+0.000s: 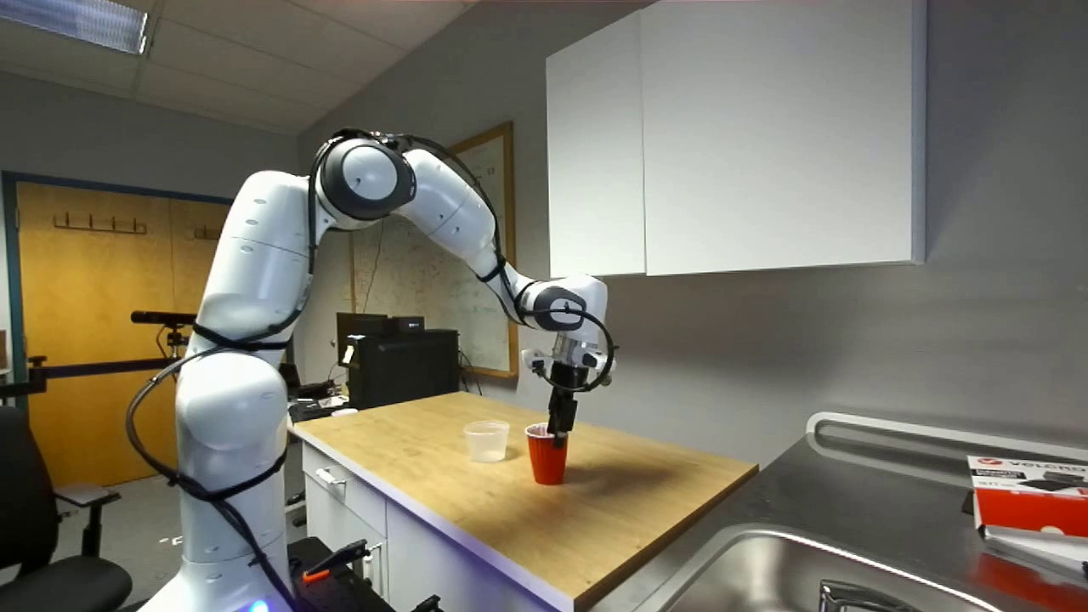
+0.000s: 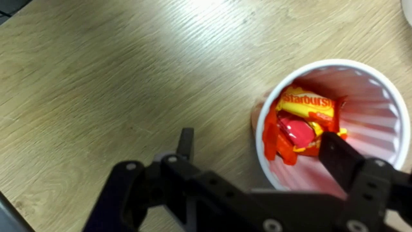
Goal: Pour the contents of the cup into the bowl
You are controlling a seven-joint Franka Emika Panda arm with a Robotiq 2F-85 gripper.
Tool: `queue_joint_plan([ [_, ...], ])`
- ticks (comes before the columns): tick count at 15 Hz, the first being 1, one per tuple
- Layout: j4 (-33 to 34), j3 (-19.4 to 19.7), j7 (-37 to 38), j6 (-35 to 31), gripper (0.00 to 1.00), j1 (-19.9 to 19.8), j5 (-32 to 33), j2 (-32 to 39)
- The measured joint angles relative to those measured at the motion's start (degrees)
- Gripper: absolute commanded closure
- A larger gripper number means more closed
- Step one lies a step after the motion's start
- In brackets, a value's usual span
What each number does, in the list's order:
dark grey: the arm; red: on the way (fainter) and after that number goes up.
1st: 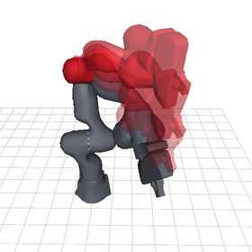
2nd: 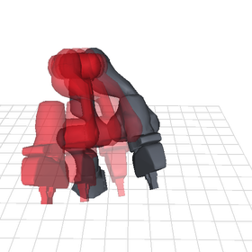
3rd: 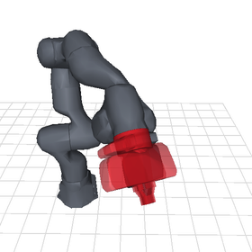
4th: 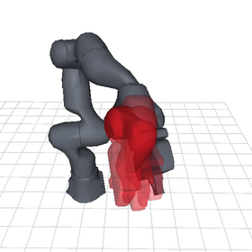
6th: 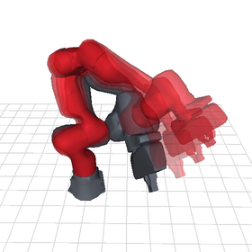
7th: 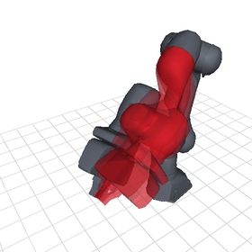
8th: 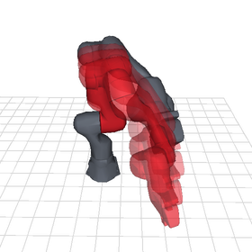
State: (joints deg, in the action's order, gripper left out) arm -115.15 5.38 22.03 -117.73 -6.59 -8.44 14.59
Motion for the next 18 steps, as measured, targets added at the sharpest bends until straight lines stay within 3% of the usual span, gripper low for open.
queue_joint_plan([
  [1,0.05,0.28,-0.14,0.03,0.25,-0.09,-0.11,0.28],
  [9,1.24,1.15,-0.23,1.39,0.89,-0.46,-0.13,1.77],
  [11,1.75,1.22,-0.23,1.94,1.0,-0.47,-0.15,1.81],
  [18,4.75,1.23,-0.26,3.23,0.99,-0.47,-2.47,1.48],
])
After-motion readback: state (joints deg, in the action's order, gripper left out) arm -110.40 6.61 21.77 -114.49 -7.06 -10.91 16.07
